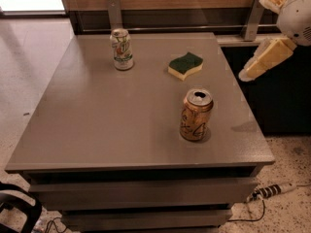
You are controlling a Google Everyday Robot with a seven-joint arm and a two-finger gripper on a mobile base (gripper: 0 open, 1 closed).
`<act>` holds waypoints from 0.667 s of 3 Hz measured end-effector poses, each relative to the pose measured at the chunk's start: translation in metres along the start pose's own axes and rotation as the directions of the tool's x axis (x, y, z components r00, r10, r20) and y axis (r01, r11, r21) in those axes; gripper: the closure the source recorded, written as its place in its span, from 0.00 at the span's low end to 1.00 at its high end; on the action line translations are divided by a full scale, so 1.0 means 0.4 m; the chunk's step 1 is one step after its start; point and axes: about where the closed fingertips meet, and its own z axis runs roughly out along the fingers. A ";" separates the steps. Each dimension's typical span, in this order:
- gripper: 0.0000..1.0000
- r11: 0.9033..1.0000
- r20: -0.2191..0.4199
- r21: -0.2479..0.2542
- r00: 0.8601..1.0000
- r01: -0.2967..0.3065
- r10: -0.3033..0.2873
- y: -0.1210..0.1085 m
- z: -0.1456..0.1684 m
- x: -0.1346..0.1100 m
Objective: Knock 7up can over
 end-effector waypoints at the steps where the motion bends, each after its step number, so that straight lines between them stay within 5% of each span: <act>1: 0.00 1.000 0.107 0.010 0.994 0.015 -0.016 -0.055 0.071 -0.049; 2: 0.00 1.000 0.173 -0.024 0.985 0.019 -0.015 -0.081 0.145 -0.109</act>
Offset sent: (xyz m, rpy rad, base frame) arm 0.0970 0.0883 0.0009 0.2041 -0.0420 0.1739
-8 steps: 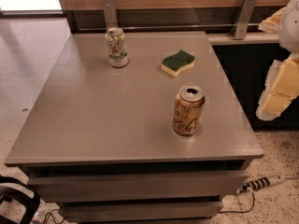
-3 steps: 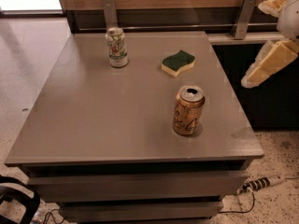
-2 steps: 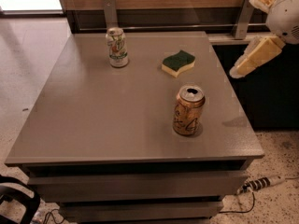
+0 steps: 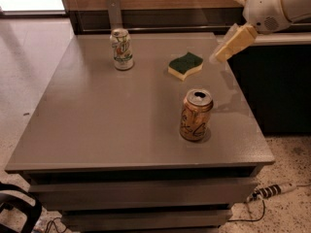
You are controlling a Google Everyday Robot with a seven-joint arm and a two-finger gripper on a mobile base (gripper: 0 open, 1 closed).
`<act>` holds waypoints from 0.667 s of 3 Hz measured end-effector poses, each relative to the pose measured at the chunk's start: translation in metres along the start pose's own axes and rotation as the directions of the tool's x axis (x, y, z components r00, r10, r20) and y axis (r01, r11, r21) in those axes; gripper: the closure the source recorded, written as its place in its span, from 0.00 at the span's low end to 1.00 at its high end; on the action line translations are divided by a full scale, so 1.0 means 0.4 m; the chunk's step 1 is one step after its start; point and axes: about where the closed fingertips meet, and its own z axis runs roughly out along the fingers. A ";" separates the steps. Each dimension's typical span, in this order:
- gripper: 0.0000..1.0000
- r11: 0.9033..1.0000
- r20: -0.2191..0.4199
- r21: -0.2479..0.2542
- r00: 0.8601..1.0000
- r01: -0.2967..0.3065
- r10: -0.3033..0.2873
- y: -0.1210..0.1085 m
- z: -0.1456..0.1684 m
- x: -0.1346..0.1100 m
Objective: Knock 7up can over
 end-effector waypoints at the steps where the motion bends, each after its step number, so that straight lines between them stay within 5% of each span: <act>1: 0.00 0.999 0.071 -0.036 0.997 -0.040 0.042 -0.017 0.087 -0.042; 2: 0.00 0.995 0.118 -0.046 0.988 -0.091 0.095 -0.017 0.145 -0.066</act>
Offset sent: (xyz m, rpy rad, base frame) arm 0.0535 0.0726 -0.0211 0.2407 0.0669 0.0107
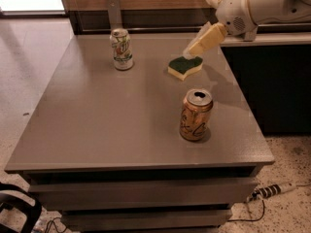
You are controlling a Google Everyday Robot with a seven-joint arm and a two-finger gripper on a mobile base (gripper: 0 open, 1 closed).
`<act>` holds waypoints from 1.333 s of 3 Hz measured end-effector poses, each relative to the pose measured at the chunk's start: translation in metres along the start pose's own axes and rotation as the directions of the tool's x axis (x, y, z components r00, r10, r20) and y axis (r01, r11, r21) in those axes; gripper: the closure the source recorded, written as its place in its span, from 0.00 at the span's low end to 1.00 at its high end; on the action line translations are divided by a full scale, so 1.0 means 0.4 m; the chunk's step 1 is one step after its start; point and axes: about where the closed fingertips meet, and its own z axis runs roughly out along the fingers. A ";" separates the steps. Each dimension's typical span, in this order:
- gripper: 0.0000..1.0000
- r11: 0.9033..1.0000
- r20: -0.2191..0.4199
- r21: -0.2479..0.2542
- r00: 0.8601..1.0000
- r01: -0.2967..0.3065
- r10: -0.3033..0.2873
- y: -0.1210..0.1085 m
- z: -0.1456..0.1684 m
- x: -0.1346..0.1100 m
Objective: Knock 7up can over
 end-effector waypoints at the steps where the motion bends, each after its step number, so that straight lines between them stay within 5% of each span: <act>1: 0.00 0.999 0.069 0.012 0.997 -0.047 0.046 0.008 0.051 -0.008; 2: 0.00 0.998 0.171 0.013 0.983 -0.069 0.066 0.006 0.120 -0.051; 4: 0.00 0.997 0.202 -0.010 0.976 -0.082 0.083 -0.003 0.166 -0.044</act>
Offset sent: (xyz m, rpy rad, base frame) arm 0.0350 0.0662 -0.0087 0.2776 -0.0563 0.0296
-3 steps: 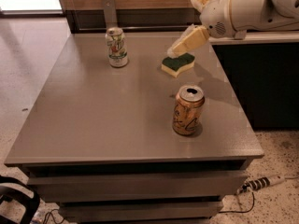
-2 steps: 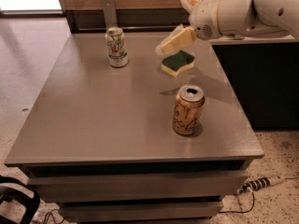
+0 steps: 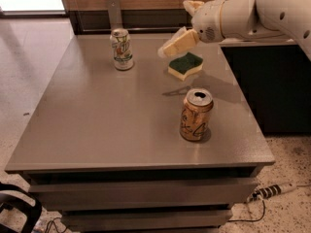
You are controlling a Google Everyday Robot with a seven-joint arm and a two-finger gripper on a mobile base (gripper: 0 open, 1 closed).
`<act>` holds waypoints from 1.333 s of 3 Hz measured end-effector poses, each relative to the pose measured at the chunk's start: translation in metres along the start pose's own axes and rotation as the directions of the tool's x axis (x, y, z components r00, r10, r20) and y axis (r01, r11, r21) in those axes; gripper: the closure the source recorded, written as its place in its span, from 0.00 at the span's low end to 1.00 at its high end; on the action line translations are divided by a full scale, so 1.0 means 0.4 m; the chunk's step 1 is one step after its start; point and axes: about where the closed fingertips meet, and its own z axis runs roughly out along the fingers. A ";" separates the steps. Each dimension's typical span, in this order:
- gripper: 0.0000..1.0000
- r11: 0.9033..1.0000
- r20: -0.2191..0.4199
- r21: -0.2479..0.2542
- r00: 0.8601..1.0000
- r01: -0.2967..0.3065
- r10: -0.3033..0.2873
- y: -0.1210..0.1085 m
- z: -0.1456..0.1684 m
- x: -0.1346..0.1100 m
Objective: Knock 7up can over
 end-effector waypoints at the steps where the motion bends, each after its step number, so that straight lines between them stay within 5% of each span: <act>1: 0.00 1.000 0.043 -0.011 0.999 -0.024 0.025 -0.013 0.060 0.025; 4: 0.00 0.997 0.076 -0.042 0.995 -0.058 0.061 -0.021 0.210 0.065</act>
Offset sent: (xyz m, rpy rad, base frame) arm 0.0436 0.0255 -0.0397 0.1155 0.0008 0.0006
